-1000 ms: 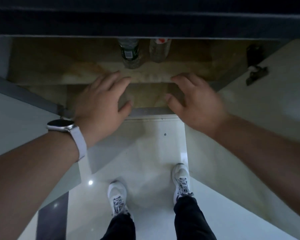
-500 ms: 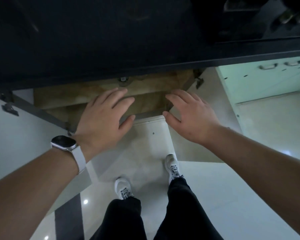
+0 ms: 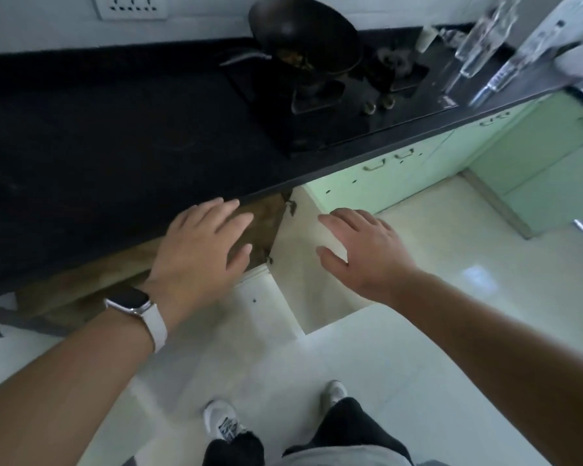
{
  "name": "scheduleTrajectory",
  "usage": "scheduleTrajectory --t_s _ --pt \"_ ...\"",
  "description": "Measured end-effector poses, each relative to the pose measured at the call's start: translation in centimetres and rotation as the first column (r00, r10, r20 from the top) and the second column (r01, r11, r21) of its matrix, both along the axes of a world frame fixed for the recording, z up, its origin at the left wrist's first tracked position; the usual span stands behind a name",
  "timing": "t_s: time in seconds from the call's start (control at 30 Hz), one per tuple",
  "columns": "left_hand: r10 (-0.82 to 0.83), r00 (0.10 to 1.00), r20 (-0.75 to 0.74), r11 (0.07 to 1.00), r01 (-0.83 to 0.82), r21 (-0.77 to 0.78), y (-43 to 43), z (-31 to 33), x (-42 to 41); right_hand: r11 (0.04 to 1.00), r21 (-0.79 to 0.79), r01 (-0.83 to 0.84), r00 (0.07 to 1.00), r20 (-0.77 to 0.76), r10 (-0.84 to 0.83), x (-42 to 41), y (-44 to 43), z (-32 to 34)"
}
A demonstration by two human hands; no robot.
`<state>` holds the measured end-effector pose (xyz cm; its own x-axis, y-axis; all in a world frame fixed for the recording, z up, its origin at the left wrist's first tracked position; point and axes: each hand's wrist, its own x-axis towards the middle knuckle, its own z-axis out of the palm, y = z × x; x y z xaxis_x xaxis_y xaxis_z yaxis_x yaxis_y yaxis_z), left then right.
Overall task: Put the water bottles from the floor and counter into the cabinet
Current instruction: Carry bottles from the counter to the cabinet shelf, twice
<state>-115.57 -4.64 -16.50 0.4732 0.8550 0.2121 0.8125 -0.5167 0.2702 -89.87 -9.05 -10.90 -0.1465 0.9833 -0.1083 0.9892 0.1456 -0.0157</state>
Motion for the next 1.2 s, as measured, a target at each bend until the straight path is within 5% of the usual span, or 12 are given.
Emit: scheduleTrajectory --t_s 0.67,1.2 --pt "-0.284 0.952 -0.118 0.952 0.295 0.088 1.0 6.1 26.5 0.956 0.094 0.277 0.953 -0.151 -0.262 25.5 -4.4 -0.1" --pt "-0.397 0.9 -0.181 0.887 0.427 0.176 3.8 8.2 52.7 0.932 0.191 0.308 0.94 -0.212 -0.267 48.2 -4.3 2.2"
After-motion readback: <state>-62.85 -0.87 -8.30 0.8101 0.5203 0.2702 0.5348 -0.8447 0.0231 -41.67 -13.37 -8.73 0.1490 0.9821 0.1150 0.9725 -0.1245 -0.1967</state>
